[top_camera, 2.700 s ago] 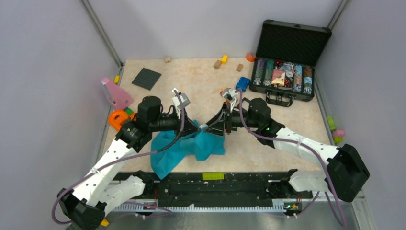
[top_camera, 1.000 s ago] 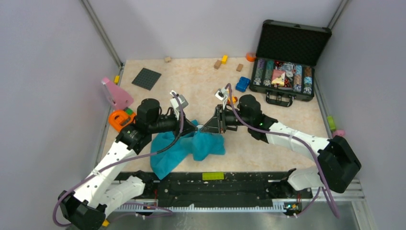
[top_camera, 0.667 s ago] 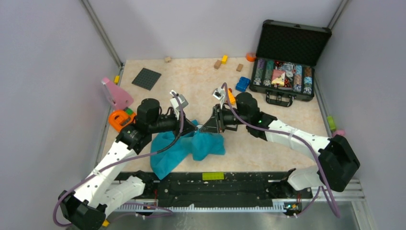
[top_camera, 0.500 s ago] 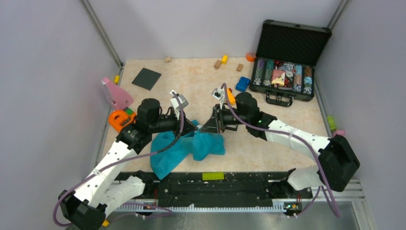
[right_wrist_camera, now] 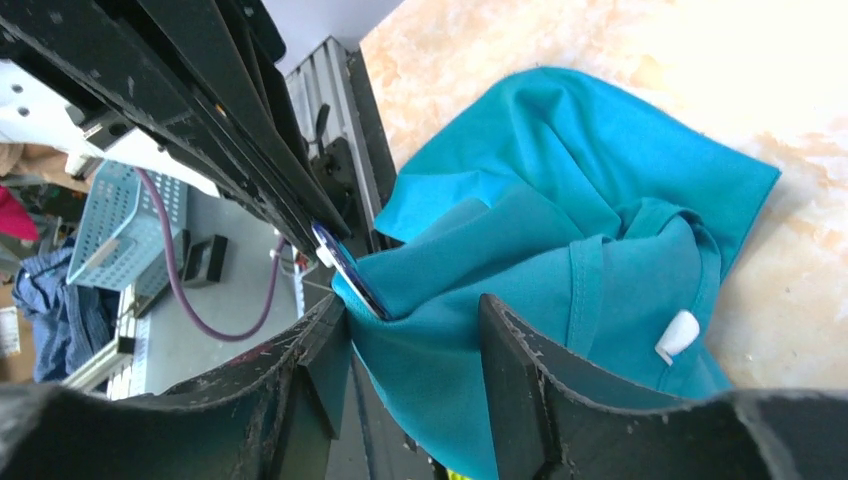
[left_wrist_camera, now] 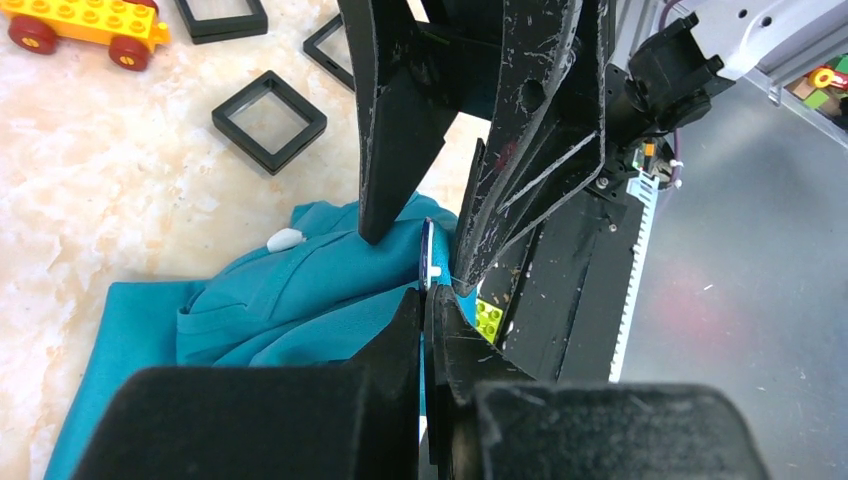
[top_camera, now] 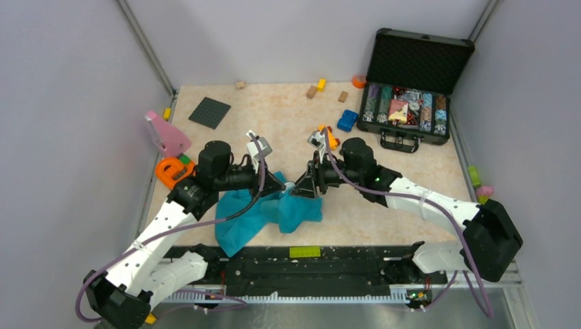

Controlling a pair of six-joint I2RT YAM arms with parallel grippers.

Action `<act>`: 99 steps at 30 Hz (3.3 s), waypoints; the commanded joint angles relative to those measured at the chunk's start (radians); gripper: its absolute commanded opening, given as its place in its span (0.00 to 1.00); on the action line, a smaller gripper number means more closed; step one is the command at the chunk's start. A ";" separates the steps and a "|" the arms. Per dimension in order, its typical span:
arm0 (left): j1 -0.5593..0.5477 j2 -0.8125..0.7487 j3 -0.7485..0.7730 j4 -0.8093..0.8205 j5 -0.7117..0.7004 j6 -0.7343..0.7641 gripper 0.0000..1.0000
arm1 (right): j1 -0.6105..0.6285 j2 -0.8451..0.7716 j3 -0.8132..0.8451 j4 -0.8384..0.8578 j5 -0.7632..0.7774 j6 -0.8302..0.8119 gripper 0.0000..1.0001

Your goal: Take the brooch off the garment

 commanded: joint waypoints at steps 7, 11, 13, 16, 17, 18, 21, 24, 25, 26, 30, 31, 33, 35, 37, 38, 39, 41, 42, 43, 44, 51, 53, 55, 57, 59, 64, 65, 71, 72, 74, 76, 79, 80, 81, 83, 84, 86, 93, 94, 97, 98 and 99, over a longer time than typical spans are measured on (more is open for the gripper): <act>-0.004 -0.024 0.047 0.022 0.025 0.008 0.00 | -0.023 -0.051 -0.043 0.100 -0.068 -0.046 0.62; -0.001 -0.033 0.049 0.032 -0.010 0.005 0.00 | -0.023 -0.040 -0.070 0.144 -0.109 -0.029 0.63; 0.001 -0.043 0.046 0.044 -0.029 0.003 0.00 | -0.021 -0.031 -0.081 0.159 -0.121 -0.021 0.59; 0.005 -0.055 0.045 0.052 -0.050 0.003 0.00 | -0.021 -0.024 -0.091 0.180 -0.132 -0.003 0.43; 0.005 -0.056 0.044 0.053 -0.058 0.004 0.00 | -0.021 -0.025 -0.092 0.186 -0.135 0.002 0.37; 0.005 -0.056 0.044 0.052 -0.071 0.004 0.00 | -0.021 -0.026 -0.092 0.189 -0.137 0.006 0.31; 0.006 -0.042 0.042 0.036 -0.105 0.017 0.00 | -0.021 -0.033 -0.083 0.190 -0.137 0.015 0.12; 0.006 -0.032 0.030 0.033 -0.134 0.028 0.00 | -0.021 -0.033 -0.066 0.196 -0.134 0.028 0.00; 0.005 -0.028 0.026 0.033 -0.149 0.032 0.00 | -0.021 -0.030 -0.059 0.202 -0.137 0.035 0.00; 0.005 -0.021 0.022 0.033 -0.171 0.035 0.00 | -0.021 -0.026 -0.054 0.216 -0.148 0.044 0.00; 0.005 0.015 0.018 0.009 -0.235 0.072 0.00 | -0.021 -0.016 -0.043 0.280 -0.172 0.095 0.00; 0.004 0.029 0.017 0.000 -0.242 0.080 0.00 | -0.021 -0.013 -0.037 0.291 -0.176 0.105 0.00; 0.002 0.047 0.015 -0.018 -0.259 0.085 0.00 | -0.021 -0.008 -0.024 0.301 -0.184 0.113 0.00; 0.002 0.058 0.009 -0.035 -0.286 0.088 0.00 | -0.022 -0.005 -0.014 0.300 -0.187 0.114 0.00; 0.001 0.062 0.000 -0.046 -0.310 0.099 0.00 | -0.023 -0.011 -0.007 0.295 -0.187 0.113 0.00; 0.001 0.062 -0.007 -0.052 -0.335 0.093 0.00 | -0.024 -0.016 -0.005 0.289 -0.185 0.110 0.00; 0.002 0.062 -0.007 -0.065 -0.373 0.086 0.00 | -0.026 -0.021 -0.002 0.277 -0.182 0.104 0.00; 0.002 0.061 0.009 -0.099 -0.489 0.063 0.00 | -0.034 -0.037 0.000 0.242 -0.177 0.084 0.00; 0.004 0.055 0.015 -0.109 -0.538 0.059 0.00 | -0.038 -0.045 -0.001 0.222 -0.173 0.073 0.00; 0.005 0.044 0.018 -0.111 -0.580 0.058 0.00 | -0.043 -0.053 -0.005 0.200 -0.165 0.058 0.00; 0.007 0.030 0.021 -0.110 -0.622 0.037 0.00 | -0.046 -0.059 -0.009 0.175 -0.157 0.043 0.00; 0.027 -0.075 0.032 -0.075 -0.890 0.005 0.00 | -0.052 -0.061 -0.078 0.123 -0.125 -0.001 0.00; 0.028 -0.101 0.037 -0.067 -0.951 0.001 0.00 | -0.052 -0.049 -0.096 0.143 -0.111 0.004 0.00; 0.028 -0.134 0.041 -0.055 -1.000 -0.001 0.00 | -0.053 -0.025 -0.096 0.155 -0.086 0.010 0.00; 0.029 -0.171 0.045 -0.041 -1.024 0.002 0.00 | -0.051 0.024 -0.072 0.157 -0.058 0.014 0.00; 0.029 -0.200 0.053 -0.037 -1.030 0.011 0.00 | -0.046 0.077 -0.029 0.177 -0.048 0.023 0.00; 0.031 -0.186 0.116 -0.117 -1.112 0.045 0.00 | -0.008 0.231 0.260 0.119 0.032 0.012 0.00; 0.034 -0.182 0.123 -0.135 -1.131 0.047 0.00 | -0.008 0.260 0.336 0.102 0.057 0.016 0.00; 0.049 -0.259 0.125 -0.113 -1.145 0.047 0.00 | -0.011 0.437 0.868 -0.087 0.173 -0.019 0.00; 0.050 -0.261 0.129 -0.115 -1.143 0.047 0.00 | -0.016 0.471 0.978 -0.112 0.198 -0.027 0.00; 0.051 -0.260 0.138 -0.123 -1.132 0.047 0.00 | -0.038 0.521 1.119 -0.132 0.229 -0.020 0.00; 0.051 -0.254 0.143 -0.126 -1.118 0.047 0.00 | -0.067 0.588 1.263 -0.114 0.238 0.016 0.00; 0.052 -0.247 0.137 -0.115 -1.090 0.047 0.00 | -0.093 0.744 1.561 -0.207 0.239 0.055 0.20; 0.052 -0.244 0.135 -0.111 -1.074 0.047 0.00 | -0.096 0.794 1.654 -0.270 0.241 0.054 0.54; 0.052 -0.241 0.133 -0.109 -1.054 0.043 0.00 | -0.097 0.830 1.713 -0.325 0.239 0.049 0.81; 0.053 -0.234 0.130 -0.107 -0.996 0.036 0.00 | -0.102 0.838 1.707 -0.390 0.233 0.041 0.95; 0.053 -0.229 0.129 -0.107 -0.968 0.031 0.00 | -0.104 0.811 1.648 -0.397 0.223 0.033 0.96; 0.054 -0.217 0.123 -0.103 -0.910 0.027 0.00 | -0.108 0.709 1.445 -0.346 0.206 0.013 0.92; 0.055 -0.184 0.110 -0.078 -0.732 0.007 0.00 | -0.109 0.299 0.751 -0.124 0.243 -0.007 0.78; 0.056 -0.178 0.109 -0.072 -0.673 0.004 0.00 | -0.109 0.265 0.668 -0.127 0.225 -0.016 0.77; 0.055 -0.153 0.109 -0.067 -0.503 -0.014 0.00 | -0.108 0.147 0.438 -0.056 0.137 -0.050 0.72; 0.055 -0.141 0.113 -0.069 -0.450 -0.027 0.00 | -0.107 0.102 0.360 -0.019 0.106 -0.066 0.70; 0.055 -0.130 0.113 -0.067 -0.384 -0.035 0.00 | -0.108 0.061 0.289 0.017 0.071 -0.089 0.69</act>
